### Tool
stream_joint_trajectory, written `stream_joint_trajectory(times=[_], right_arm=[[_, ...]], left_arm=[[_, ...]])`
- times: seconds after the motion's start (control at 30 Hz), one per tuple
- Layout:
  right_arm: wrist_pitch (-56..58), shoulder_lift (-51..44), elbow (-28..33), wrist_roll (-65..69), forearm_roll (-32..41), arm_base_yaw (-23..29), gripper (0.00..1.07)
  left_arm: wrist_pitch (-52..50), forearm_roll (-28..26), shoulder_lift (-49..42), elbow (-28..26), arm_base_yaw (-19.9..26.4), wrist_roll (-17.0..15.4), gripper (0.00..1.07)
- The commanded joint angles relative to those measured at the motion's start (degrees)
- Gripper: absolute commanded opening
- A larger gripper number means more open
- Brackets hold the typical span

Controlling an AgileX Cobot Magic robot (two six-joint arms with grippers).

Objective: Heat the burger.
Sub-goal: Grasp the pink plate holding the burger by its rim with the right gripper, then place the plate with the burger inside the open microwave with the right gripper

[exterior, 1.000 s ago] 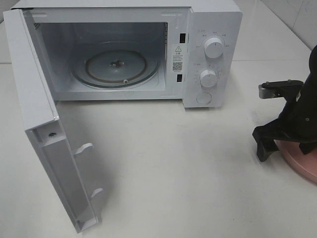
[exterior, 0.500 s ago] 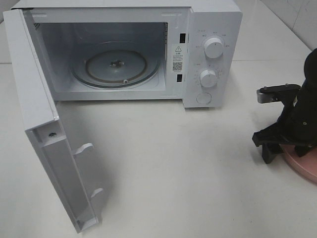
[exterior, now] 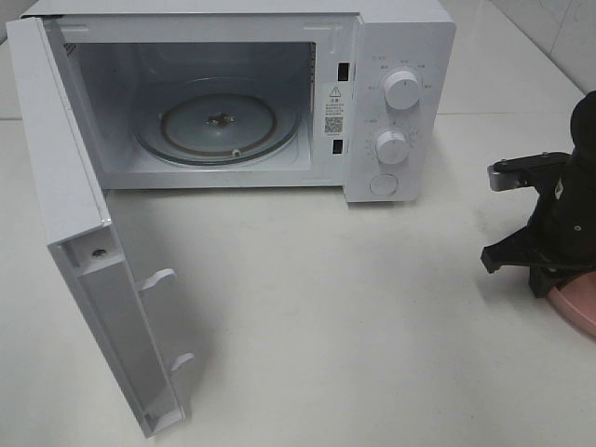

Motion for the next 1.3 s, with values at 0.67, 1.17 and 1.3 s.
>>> stream_joint_trajectory(times=[0.67,1.17,1.3], right_arm=[[10.8,-3.3,0.4,18.1,-15.8,6.9,0.0],[20.8,-3.3,0.6,24.5,-22.3,17.0,0.0],[21.0,-4.2,0.9,24.5,-22.0,18.9,0.0]], left_arm=[[-0.6,-0.2,-1.4,0.1,-0.1,0.1,0.98],[-0.6,-0.2,-1.4,0.1,-0.1,0.1,0.98],[-0.6,-0.2,-1.4,0.1,-0.1,0.1,0.98]])
